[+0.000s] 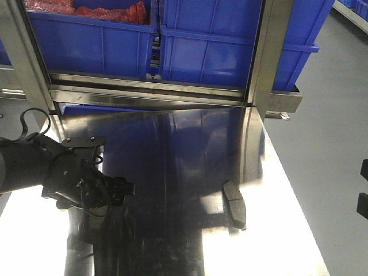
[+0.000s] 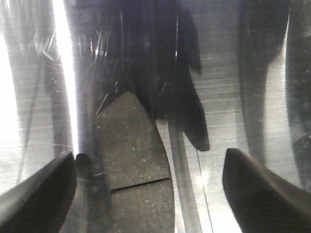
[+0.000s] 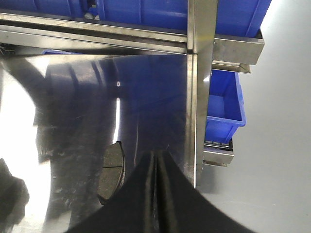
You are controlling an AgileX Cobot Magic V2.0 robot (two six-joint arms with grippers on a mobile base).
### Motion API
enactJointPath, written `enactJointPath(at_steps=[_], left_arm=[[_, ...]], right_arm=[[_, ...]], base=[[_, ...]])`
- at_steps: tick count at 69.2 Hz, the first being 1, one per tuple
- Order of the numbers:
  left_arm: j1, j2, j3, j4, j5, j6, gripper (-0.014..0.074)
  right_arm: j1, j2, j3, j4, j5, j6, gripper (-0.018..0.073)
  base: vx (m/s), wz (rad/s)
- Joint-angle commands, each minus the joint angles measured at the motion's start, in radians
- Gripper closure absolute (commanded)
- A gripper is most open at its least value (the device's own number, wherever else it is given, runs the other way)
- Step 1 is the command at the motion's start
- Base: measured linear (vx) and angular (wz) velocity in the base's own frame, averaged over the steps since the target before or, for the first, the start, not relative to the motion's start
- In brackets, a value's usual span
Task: Move and align brake pads A on conveyor
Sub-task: 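Lower the left gripper around the dark brake pad and close it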
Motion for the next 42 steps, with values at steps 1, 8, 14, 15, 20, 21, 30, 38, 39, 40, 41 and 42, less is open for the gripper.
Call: enactJointPath(at_steps=[1, 8, 14, 15, 20, 21, 30, 38, 39, 40, 41, 42], left_arm=[[-0.006, -0.041, -0.017, -0.001, -0.015, -0.009, 0.0064], [-0.006, -0.041, -0.017, -0.001, -0.012, -0.009, 0.0063], [-0.006, -0.041, -0.017, -0.002, -0.002, -0.008, 0.0063], [-0.006, -0.041, -0.017, -0.002, -0.002, -0.008, 0.0063], [-0.006, -0.041, -0.017, -0.002, 0.001, -0.008, 0.0063], [-0.006, -0.041, -0.017, -0.002, 0.001, -0.008, 0.0063], [-0.006, -0.039, -0.013, -0.002, 0.002, -0.008, 0.0063], [-0.006, -0.034, -0.011, -0.003, -0.001, -0.008, 0.0063], [-0.006, -0.034, -0.011, -0.004, -0.001, -0.008, 0.0063], [-0.006, -0.034, -0.011, -0.004, -0.001, -0.008, 0.0063], [-0.006, -0.032, -0.011, -0.004, -0.001, -0.008, 0.0063], [-0.006, -0.030, -0.011, -0.004, 0.001, -0.008, 0.0063]], right_arm=[[0.001, 0.003, -0.025, -0.004, -0.071, -0.004, 0.0569], [0.001, 0.003, -0.025, -0.004, -0.071, -0.004, 0.0569], [0.001, 0.003, -0.025, -0.004, -0.071, -0.004, 0.0569], [0.001, 0.003, -0.025, -0.004, -0.071, -0.004, 0.0569], [0.001, 0.003, -0.025, -0.004, -0.071, -0.004, 0.0569], [0.001, 0.003, -0.025, -0.004, -0.071, -0.004, 0.0569], [0.001, 0.003, -0.025, -0.004, -0.071, -0.004, 0.0569], [0.001, 0.003, -0.025, -0.004, -0.071, -0.004, 0.0569], [0.001, 0.003, -0.025, -0.004, -0.071, -0.004, 0.0569], [0.001, 0.003, -0.025, -0.004, -0.071, -0.004, 0.0569], [0.001, 0.003, -0.025, -0.004, -0.071, -0.004, 0.0569], [0.001, 0.003, -0.025, -0.004, -0.071, -0.004, 0.0569]], base=[[0.00, 0.00], [0.00, 0.00], [0.00, 0.00], [0.00, 0.00], [0.00, 0.00], [0.00, 0.00], [0.00, 0.00], [0.00, 0.00], [0.00, 0.00], [0.00, 0.00], [0.00, 0.00], [0.00, 0.00]])
